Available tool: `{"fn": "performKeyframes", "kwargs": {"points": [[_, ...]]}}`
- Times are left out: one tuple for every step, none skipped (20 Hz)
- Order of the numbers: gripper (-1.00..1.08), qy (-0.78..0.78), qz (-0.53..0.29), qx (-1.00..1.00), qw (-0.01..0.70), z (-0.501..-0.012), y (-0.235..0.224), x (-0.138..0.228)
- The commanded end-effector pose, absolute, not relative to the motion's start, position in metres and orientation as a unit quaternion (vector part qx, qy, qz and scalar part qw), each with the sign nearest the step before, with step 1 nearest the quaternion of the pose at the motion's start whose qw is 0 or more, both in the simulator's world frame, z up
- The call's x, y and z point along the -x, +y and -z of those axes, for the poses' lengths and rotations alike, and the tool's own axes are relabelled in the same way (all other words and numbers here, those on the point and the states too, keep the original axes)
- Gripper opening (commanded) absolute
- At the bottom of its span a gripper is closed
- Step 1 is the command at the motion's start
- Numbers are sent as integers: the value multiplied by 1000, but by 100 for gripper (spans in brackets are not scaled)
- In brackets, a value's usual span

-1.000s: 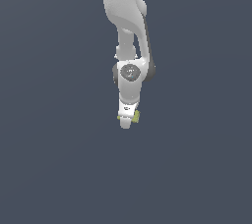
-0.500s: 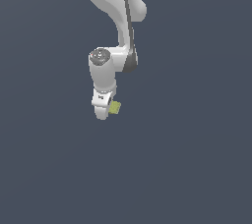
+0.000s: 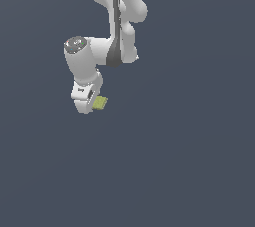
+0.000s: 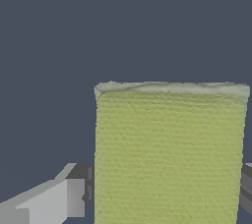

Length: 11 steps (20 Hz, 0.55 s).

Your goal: Pick up the object and move it to a goal position.

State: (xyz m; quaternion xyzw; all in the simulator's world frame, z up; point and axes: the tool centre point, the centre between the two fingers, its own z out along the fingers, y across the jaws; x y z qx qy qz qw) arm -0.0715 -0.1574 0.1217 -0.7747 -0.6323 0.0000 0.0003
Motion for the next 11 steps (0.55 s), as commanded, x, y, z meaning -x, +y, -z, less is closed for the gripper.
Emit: {"fn": "performKeyframes", "kwargs": {"points": [[-100,-633,0,774,0,-128,-168,73],[-100,-633,0,774,0,-129,-171,73],[-100,-633,0,774,0,-130,-173,73],[-100,-633,0,774,0,-131,-175,73],[-100,-633,0,774,0,-132,-176,73],[-100,-633,0,774,0,-132,-177,73],[-100,-633,0,774,0,-132,-177,73],[-100,-633,0,774,0,-131,-176,73],[-100,-633,0,774,0,-131,-175,72],[-100,-633,0,774,0,-130,-174,72],[-100,-633,0,774,0,-130,-174,72]]}}
